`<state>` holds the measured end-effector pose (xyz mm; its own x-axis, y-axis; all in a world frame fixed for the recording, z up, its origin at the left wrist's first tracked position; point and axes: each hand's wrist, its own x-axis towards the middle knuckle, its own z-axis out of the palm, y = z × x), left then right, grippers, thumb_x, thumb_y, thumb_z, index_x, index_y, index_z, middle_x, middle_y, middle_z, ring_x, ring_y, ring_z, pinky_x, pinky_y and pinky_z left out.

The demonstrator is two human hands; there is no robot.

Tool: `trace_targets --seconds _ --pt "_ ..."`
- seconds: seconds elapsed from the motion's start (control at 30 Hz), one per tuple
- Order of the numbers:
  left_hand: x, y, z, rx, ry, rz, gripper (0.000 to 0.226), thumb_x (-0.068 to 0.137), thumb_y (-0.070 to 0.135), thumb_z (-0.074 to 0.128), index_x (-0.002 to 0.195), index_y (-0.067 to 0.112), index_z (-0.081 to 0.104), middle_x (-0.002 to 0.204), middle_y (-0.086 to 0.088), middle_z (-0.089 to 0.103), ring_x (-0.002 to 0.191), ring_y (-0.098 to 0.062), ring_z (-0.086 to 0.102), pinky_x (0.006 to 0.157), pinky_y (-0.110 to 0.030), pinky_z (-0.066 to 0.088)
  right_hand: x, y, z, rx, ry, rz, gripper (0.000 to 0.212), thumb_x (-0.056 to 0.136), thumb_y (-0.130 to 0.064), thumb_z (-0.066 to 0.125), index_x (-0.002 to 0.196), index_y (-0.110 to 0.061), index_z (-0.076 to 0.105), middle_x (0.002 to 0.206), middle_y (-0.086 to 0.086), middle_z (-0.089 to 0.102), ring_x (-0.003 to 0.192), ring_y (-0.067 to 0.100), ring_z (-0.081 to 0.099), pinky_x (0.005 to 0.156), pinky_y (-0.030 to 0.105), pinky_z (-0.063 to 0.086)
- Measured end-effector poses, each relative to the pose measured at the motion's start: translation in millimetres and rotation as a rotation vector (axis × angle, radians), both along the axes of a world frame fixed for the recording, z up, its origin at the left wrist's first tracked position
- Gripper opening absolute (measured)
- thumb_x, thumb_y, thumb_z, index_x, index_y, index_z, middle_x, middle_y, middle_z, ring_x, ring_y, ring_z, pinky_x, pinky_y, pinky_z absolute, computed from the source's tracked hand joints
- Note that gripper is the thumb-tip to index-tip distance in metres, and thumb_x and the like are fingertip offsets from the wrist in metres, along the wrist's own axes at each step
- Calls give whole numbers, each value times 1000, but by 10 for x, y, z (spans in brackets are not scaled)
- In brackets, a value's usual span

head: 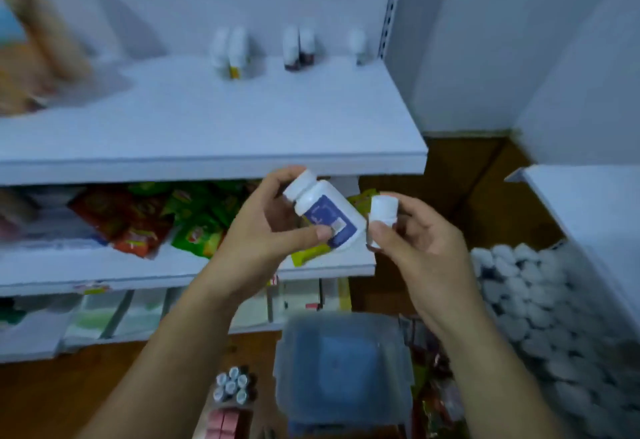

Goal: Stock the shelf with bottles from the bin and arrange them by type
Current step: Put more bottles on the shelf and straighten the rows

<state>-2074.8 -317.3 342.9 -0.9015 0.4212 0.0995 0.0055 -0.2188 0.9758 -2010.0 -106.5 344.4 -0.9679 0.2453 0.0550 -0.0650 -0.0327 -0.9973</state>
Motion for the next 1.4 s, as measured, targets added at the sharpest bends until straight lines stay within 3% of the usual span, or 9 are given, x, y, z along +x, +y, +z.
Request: trace_targets --seconds 0.1,0.3,0.47,0.6,0.77,0.93,1.07,1.17,1.4 --pt "-98 -165 417 61 23 117 73 72 6 85 139 10 55 112 -12 72 99 -26 68 81 -36 59 -117 -146 376 -23 67 -20 37 86 -7 79 117 -24 72 104 3 80 100 20 74 85 28 60" --pt "-545 -488 861 -128 289 323 60 97 2 71 147 28 52 133 2 69 117 -18 70 97 -35 59 -426 -370 835 40 133 42 35 87 -9 81 118 -23 74 109 -6 79 105 12 73 90 28 56" --pt "-1254 -486 759 -369 349 410 58 97 14 73 146 34 48 135 8 63 117 -13 67 93 -25 54 -1080 -479 849 115 160 8 32 84 -9 84 111 -22 76 104 -6 79 100 13 74 86 26 57" --pt "-1697 -379 543 -471 301 399 52 96 20 74 141 31 51 134 6 62 123 -18 64 96 -29 49 -1846 -435 803 280 99 -57 33 83 -15 86 110 -28 72 103 -14 75 94 4 71 81 22 54" --pt "-1872 -321 360 -493 290 394 52 97 27 74 142 36 49 140 11 57 125 -11 60 105 -26 49 -2783 -298 638 420 27 -153 20 79 -18 87 93 -14 74 90 -5 73 87 16 68 83 35 54" --pt "-1896 -320 318 -497 285 412 53 98 28 74 144 36 49 136 16 62 120 -5 62 99 -19 49 -3422 -321 569 542 -16 -179 16 78 -17 83 83 -10 69 81 3 72 80 23 67 72 31 51" --pt "-1904 -345 327 -464 260 443 53 98 27 75 144 35 50 134 19 61 117 6 59 91 -8 50 -3754 -364 455 639 -47 -197 17 81 -17 79 79 -11 63 71 0 62 73 21 59 52 23 34" --pt "-1895 -352 314 -451 248 448 53 98 26 75 143 36 50 134 21 61 117 8 58 83 -1 47 -3865 -386 377 643 -60 -241 17 81 -17 79 81 -12 64 74 -1 62 73 19 57 51 17 31" --pt "-1909 -334 292 -448 239 448 53 97 28 75 139 44 47 130 29 57 117 5 59 81 0 46 -3945 -408 233 625 -36 -242 30 73 -28 90 80 -16 64 71 -10 63 66 9 58 54 23 35"
